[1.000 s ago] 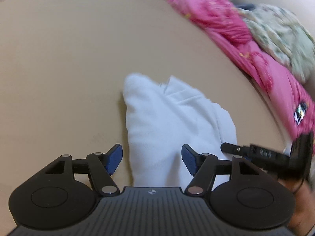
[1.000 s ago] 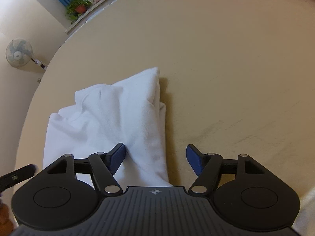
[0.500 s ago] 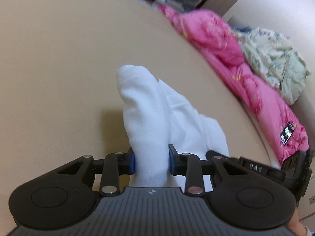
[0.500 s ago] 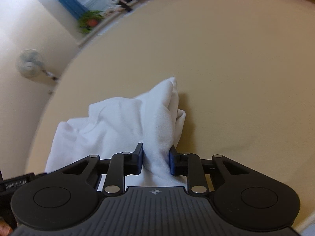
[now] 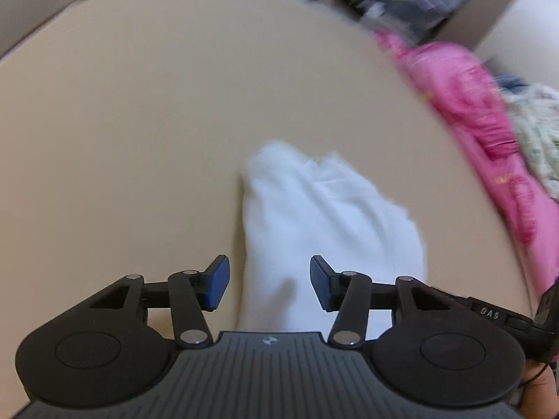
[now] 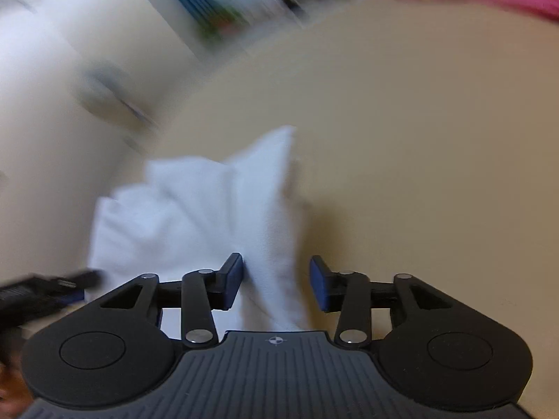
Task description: Fold small clothes
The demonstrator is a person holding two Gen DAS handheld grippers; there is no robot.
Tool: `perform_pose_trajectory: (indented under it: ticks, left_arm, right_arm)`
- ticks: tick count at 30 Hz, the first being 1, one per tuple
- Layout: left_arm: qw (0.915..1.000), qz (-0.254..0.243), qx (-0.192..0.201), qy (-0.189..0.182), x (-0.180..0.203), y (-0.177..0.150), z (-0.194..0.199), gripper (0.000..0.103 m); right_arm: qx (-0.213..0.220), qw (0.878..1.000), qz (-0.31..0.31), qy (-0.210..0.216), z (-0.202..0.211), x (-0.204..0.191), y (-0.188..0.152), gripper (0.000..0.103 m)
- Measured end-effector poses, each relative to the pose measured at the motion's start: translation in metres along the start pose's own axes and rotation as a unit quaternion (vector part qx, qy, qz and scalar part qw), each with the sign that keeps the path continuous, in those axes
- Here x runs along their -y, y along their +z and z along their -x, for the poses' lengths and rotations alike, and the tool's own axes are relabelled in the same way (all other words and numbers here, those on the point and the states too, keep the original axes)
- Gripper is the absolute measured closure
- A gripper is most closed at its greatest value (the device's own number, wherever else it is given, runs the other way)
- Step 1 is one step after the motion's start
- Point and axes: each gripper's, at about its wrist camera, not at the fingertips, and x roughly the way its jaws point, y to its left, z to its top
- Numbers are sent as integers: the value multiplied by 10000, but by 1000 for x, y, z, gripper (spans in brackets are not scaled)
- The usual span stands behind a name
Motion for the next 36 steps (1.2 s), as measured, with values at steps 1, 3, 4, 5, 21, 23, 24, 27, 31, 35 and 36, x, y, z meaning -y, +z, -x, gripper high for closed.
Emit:
perform_pose_trajectory:
  ticks: [1,3,4,5,21,23,24,27,31,35,36]
  left_arm:
    - [9999,-18,66,-153,-3,-7,8,48]
    - [9985,-75,250,-491,-5,-23,25,46]
    - [9980,-56,223,-597,-6,-31,27,46]
    - [9976,-21,188,-667,-6,-37,27,46]
    - [9978,-414,-508,75,-4,-72,-8,86]
    - [9975,-589,-322,223,4,-75,4,86]
    - [9974,-692,-76,159,10,-76,17,86]
    - [9943,-1033,265,36,26,-87,29,85]
    - [9812,-1629,-213,1013,35,-114,-3,65]
    - [9766,-1776,406,1143,57,-120,41,36]
    - [9730,-1856,645,1213,64,-125,56,21]
  right_arm:
    - [84,9999,-51,-60,4,7,-3,61]
    - [303,9994,-44,162,20,14,-7,61]
    - [357,9988,-47,319,28,19,-11,60]
    - [354,9983,-66,467,32,23,-15,57]
    - [87,9979,349,546,46,29,-56,98]
    - [-43,9984,401,405,47,31,-57,97]
    - [110,9984,401,382,55,29,-58,91]
    - [584,9956,482,544,73,25,-62,86]
    - [-217,9957,897,-40,40,24,-77,84]
    - [336,9947,899,-358,83,18,-75,71]
    - [520,9922,1071,-371,97,13,-76,67]
